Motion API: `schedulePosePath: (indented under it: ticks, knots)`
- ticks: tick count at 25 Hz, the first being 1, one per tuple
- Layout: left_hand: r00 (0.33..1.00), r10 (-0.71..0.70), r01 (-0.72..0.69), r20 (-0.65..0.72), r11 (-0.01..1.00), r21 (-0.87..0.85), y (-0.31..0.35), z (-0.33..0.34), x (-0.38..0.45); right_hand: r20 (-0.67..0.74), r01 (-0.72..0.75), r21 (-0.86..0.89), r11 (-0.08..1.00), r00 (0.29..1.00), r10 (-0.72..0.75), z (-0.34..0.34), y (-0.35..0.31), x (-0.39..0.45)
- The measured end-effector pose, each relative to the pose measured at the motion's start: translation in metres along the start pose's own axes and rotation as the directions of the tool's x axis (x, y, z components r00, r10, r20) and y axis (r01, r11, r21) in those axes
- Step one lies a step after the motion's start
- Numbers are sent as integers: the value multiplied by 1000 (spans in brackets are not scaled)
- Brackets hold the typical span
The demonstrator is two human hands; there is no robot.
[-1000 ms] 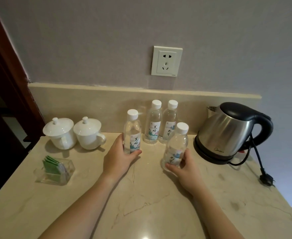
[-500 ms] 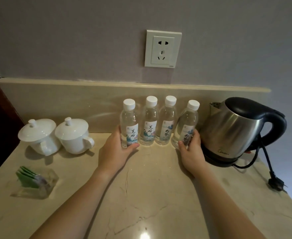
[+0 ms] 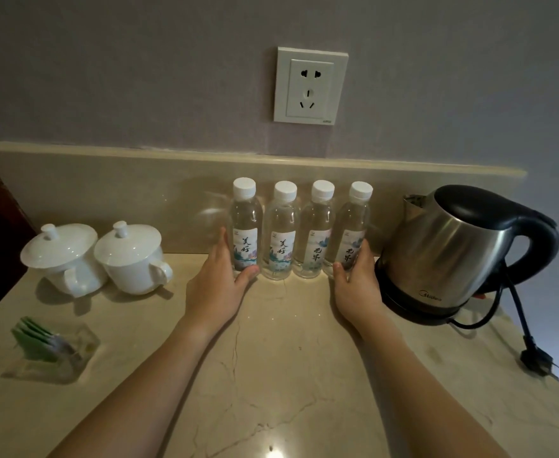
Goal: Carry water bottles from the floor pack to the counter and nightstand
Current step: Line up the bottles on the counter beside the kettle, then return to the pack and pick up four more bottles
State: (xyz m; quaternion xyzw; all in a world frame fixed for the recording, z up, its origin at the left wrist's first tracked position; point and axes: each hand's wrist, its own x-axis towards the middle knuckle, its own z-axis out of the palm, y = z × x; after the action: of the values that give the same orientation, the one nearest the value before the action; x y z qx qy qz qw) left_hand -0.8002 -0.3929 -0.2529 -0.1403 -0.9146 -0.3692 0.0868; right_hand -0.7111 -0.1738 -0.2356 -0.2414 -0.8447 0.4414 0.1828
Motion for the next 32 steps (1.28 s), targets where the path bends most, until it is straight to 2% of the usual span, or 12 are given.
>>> schedulePosePath:
  ticks: [9,14,17,19,21,23,24,26,28,30,32]
  knots:
    - [990,-65,64,-122,998,-12,5,-8,-5,12,90,-31,995,996,-90,4,-7,-3]
    - [995,-57,51,-85,996,-71,1,-7,-2,36,95,-37,995,995,-93,6,-6,-2]
    - [990,-139,137,-7,983,-126,2,-14,-7,63,13,-13,1000,998,-12,4,-11,-8]
    - [976,-214,206,-42,968,-142,12,-22,-18,-63,-50,-3,999,997,50,1,-16,-25]
    - [971,-193,174,-143,975,-137,24,-44,-33,-205,38,-55,998,978,-48,3,-29,-49]
    - [965,-111,89,-237,991,-105,33,-78,-58,-110,263,-116,958,955,-276,16,-52,-74]
    - [959,-69,49,-276,996,-77,35,-98,-75,-24,380,-101,919,923,-384,27,-67,-87]
    - [937,-16,20,-349,1000,8,25,-150,-116,135,568,-1,823,815,-563,60,-106,-119]
    - [934,-14,60,-358,991,117,3,-205,-163,253,678,109,727,688,-680,95,-149,-164]
    - [922,-140,223,-361,954,202,-28,-262,-218,381,729,228,645,543,-748,129,-187,-217]
    - [854,-293,407,-429,890,204,-64,-310,-277,447,764,332,553,389,-806,164,-218,-273]
